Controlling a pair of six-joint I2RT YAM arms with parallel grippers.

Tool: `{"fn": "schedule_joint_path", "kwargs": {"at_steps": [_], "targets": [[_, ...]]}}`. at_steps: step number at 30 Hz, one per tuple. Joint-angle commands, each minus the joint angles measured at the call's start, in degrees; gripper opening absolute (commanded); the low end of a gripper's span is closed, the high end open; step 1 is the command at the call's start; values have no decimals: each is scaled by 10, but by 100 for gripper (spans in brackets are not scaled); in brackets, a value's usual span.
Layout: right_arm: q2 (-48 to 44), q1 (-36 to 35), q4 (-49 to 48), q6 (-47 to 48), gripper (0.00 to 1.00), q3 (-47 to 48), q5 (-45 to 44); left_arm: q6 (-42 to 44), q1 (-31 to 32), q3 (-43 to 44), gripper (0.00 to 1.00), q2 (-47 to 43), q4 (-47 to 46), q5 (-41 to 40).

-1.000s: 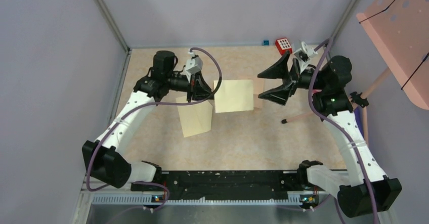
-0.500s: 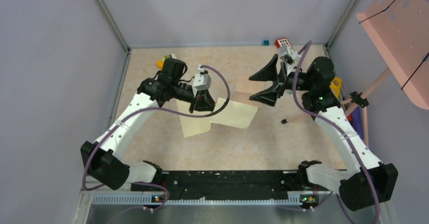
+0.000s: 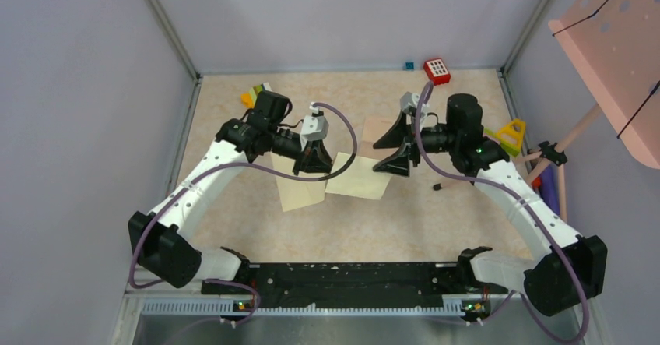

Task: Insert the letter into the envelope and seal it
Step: Fold the letter.

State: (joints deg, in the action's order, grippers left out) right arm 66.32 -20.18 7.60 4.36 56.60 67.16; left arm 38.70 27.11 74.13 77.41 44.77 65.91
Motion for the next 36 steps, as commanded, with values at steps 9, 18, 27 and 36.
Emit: {"fn": "schedule_joint_path", "kwargs": {"at_steps": [9,18,27,36], "targets": [[-40,-16,97,119,0,5,-11,-6,1,11,14,-16,-17,-45],[-68,-16,136,166,0,-4,-45,-109,-134,61,96,-46,-90,-52],[-54,-16,113,144,0,-20,-53,-134,-83,135,98,-33,-62,-33],[-48,-16,107,139,0,-28,-54,-127,37,180,98,42,-36,-110]]}}
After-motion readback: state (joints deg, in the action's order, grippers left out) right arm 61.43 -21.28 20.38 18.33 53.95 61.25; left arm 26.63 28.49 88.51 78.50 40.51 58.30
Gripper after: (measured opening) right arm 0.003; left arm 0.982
